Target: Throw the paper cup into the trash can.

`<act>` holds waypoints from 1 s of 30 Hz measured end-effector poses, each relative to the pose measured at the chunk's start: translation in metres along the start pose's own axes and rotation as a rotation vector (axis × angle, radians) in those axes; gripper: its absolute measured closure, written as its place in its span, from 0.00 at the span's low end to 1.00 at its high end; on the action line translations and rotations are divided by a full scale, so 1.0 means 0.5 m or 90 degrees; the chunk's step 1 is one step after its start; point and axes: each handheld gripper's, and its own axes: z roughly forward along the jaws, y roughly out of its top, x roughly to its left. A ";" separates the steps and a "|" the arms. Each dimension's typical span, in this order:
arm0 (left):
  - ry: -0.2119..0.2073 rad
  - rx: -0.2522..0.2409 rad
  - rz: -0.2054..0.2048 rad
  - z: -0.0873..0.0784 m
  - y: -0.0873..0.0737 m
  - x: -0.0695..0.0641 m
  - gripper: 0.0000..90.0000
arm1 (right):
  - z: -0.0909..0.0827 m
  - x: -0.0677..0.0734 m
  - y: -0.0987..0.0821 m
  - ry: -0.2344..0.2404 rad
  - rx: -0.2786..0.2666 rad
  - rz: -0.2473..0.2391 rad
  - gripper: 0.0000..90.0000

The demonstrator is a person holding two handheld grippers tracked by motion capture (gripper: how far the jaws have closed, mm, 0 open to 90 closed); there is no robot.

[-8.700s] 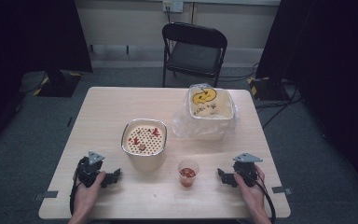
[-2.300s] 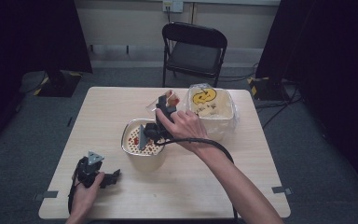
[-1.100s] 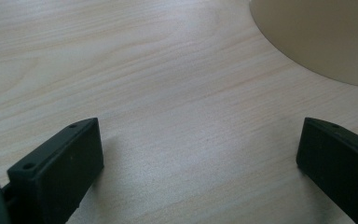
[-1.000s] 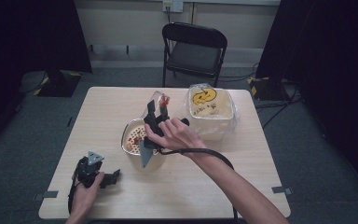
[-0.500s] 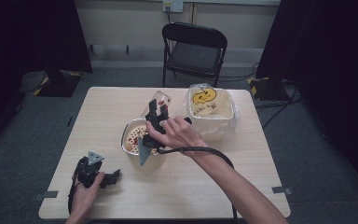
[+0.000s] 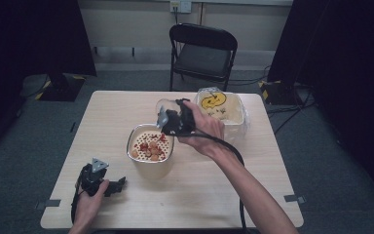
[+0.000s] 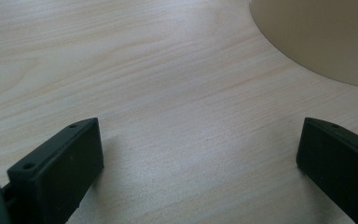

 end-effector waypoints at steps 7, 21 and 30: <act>0.000 0.000 0.000 0.000 0.000 0.000 0.00 | 0.004 -0.114 -0.089 0.175 -0.083 0.345 0.56; 0.000 0.000 -0.001 0.000 0.000 0.000 0.00 | 0.023 -0.230 -0.257 0.146 -0.069 0.582 0.53; 0.000 0.000 0.000 0.000 0.000 0.000 0.00 | 0.064 -0.250 -0.301 0.133 -0.035 0.631 0.50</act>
